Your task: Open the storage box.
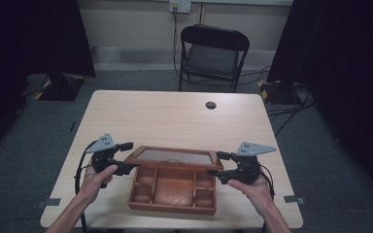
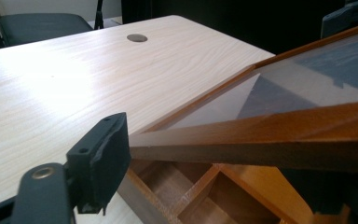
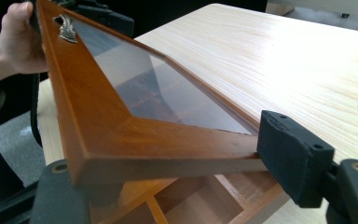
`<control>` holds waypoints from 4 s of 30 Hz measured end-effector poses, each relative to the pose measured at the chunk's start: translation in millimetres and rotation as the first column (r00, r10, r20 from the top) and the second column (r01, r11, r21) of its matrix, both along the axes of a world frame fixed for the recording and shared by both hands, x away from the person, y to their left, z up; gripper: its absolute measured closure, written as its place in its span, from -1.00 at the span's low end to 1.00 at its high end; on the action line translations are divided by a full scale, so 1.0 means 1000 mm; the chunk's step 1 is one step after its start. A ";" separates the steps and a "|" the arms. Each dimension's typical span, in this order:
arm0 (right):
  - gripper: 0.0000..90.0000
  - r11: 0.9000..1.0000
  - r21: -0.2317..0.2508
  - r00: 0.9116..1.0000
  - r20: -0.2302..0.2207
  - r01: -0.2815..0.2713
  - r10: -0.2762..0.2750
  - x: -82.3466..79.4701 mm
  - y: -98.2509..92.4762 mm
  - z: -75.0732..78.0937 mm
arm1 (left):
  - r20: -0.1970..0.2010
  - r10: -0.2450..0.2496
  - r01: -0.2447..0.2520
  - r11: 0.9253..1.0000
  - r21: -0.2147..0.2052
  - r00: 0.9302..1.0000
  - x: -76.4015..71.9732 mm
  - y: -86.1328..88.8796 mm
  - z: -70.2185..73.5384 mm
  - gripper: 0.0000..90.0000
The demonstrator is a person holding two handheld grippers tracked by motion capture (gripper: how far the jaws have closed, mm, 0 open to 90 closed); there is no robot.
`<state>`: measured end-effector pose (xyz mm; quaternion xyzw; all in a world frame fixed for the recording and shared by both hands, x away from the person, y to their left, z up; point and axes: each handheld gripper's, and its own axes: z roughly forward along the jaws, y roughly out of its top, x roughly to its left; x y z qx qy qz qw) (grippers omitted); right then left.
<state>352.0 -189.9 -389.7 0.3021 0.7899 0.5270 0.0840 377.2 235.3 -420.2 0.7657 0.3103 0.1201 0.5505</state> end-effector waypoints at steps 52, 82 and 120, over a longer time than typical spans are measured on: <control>0.04 0.988 0.098 0.992 -0.053 0.119 -0.115 0.065 0.003 -0.015 | 0.005 0.006 -0.006 1.000 0.009 1.000 0.045 -0.018 -0.005 -0.24; 0.09 0.986 0.094 0.990 -0.052 0.139 -0.135 0.092 0.009 -0.023 | -0.040 0.063 -0.063 0.998 -0.001 0.997 0.065 -0.018 -0.007 0.10; 0.14 0.986 0.048 0.985 -0.075 0.161 -0.157 0.099 0.010 -0.037 | -0.081 0.069 -0.069 0.998 -0.001 0.994 0.074 -0.017 -0.017 0.19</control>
